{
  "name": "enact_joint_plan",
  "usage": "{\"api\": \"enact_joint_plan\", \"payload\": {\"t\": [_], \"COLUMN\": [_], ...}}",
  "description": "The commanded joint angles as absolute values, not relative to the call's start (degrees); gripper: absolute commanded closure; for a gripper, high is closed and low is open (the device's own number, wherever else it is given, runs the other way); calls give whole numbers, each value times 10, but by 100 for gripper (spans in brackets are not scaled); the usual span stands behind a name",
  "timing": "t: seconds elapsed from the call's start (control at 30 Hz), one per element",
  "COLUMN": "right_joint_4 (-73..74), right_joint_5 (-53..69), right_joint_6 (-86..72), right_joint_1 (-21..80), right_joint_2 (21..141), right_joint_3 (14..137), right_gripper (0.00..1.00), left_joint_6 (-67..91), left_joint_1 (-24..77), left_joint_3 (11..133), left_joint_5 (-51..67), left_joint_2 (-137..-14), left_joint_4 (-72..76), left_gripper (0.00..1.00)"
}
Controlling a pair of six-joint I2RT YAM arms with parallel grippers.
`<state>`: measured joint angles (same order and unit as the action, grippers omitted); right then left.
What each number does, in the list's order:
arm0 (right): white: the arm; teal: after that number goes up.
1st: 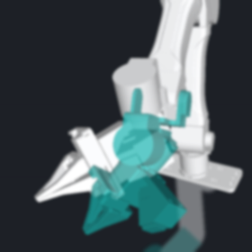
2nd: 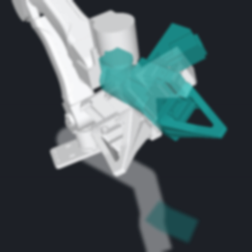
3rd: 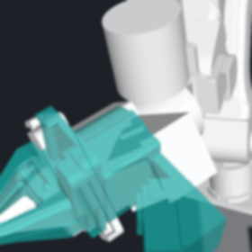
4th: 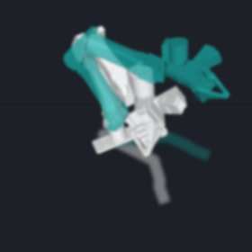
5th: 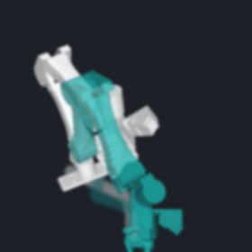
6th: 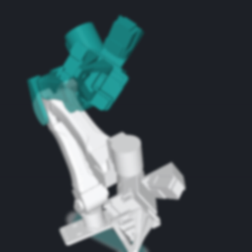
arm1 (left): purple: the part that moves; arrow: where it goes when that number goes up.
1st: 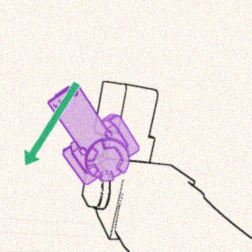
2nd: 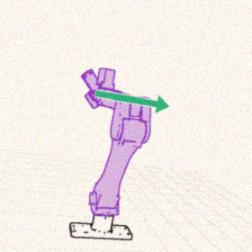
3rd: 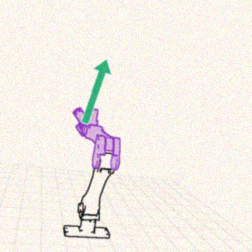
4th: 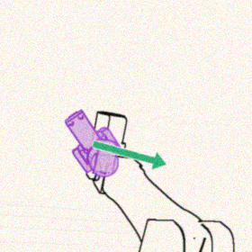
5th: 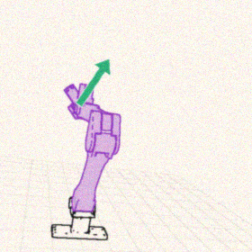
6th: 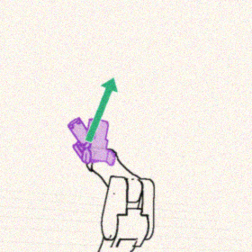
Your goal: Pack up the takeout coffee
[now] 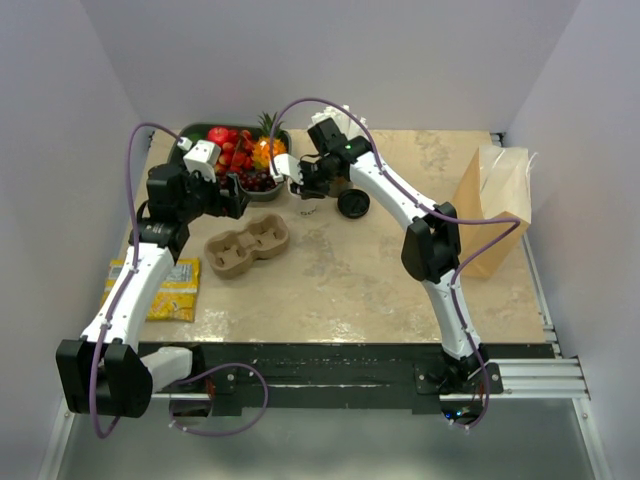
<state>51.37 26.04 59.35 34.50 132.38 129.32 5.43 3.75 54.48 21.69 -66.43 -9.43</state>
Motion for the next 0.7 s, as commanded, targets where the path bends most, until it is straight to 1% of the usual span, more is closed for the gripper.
{"api": "enact_joint_plan", "payload": {"t": [0.0,0.23,0.33,0.4,0.43,0.47,0.5,0.6,0.63,0.67], "right_joint_4": [501,506,508,508,508,510,510,509,507,501], "right_joint_5": [254,258,261,260,260,260,259,261,262,260], "right_joint_6": [584,582,581,577,577,577,579,576,574,571], "right_joint_1": [349,348,349,348,348,349,348,349,349,349], "right_joint_2": [1288,1289,1285,1283,1282,1282,1282,1281,1281,1281], "right_joint_3": [1317,1321,1322,1321,1319,1320,1320,1322,1323,1324], "right_gripper": [74,83,84,81,81,85,87,87,86,82], "left_joint_6": [64,66,67,67,67,68,69,68,68,69], "left_joint_1": [33,33,33,33,33,33,32,33,33,33], "left_joint_3": [541,541,540,539,539,538,538,538,538,538], "left_joint_5": [227,229,229,229,230,231,230,230,230,230], "left_joint_2": [-664,-665,-666,-665,-666,-666,-666,-666,-666,-666], "left_joint_4": [-68,-67,-67,-66,-65,-64,-64,-64,-64,-64], "left_gripper": [6,6,6,6,6,6,6,6,6,6]}}
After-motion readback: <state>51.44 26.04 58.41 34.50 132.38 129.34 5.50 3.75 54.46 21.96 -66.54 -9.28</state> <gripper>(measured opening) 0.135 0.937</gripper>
